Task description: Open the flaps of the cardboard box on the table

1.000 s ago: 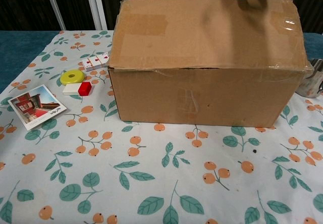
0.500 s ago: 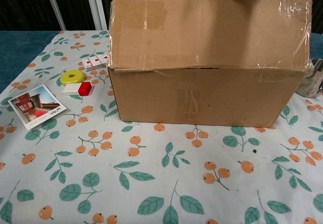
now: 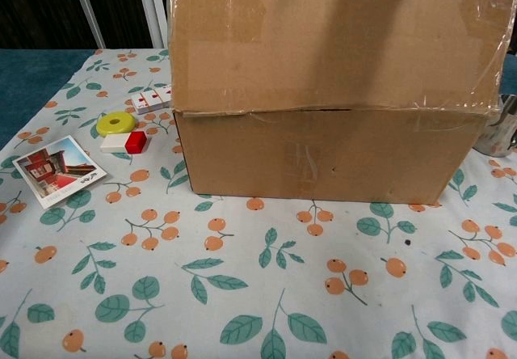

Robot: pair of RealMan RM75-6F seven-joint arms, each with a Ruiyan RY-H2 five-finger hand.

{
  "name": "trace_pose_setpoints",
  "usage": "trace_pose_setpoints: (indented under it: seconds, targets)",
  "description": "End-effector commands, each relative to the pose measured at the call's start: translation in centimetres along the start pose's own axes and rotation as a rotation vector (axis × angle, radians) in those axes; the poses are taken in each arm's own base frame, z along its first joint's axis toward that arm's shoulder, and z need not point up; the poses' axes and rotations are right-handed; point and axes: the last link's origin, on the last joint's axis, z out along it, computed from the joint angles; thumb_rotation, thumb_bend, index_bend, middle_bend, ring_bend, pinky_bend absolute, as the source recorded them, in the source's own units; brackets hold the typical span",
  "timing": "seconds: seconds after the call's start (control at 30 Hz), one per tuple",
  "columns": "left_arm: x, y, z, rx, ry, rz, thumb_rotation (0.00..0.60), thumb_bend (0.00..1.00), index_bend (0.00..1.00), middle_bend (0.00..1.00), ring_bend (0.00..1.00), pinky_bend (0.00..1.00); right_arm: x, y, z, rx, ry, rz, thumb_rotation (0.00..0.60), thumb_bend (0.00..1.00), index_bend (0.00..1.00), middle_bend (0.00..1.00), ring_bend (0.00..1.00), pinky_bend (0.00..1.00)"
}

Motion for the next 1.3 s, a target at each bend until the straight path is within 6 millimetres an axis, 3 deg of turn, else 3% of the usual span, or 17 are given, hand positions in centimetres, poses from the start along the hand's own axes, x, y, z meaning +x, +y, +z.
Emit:
trace_pose_setpoints:
  seconds: [0.03,0.27,0.6,1.3]
  targets:
    - [0.0,0.0,0.1,0.003,0.001,-0.001,0.6,0.17,0.0,0.0,0.0,0.0,0.0,-0.7,-0.6,-0.001,-0.033,0.025,0.6,1.0,0.53,0.63,0.61,0.56]
    - [0.1,-0.2,0.2,0.014,0.009,-0.005,0.6,0.17,0.0,0.0,0.0,0.0,-0.4,-1.4,-1.7,-0.023,-0.109,0.027,0.6,1.0,0.53,0.63,0.61,0.56]
    - [0.1,-0.2,0.3,0.015,0.007,-0.011,0.6,0.17,0.0,0.0,0.0,0.0,-1.4,-3.0,-5.7,0.035,-0.213,0.019,0.6,1.0,0.53,0.63,0.61,0.56]
    - [0.1,-0.2,0.2,0.018,0.004,-0.019,0.6,0.17,0.0,0.0,0.0,0.0,-1.2,-2.4,-6.8,0.054,-0.207,0.044,0.6,0.93,0.53,0.62,0.61,0.56]
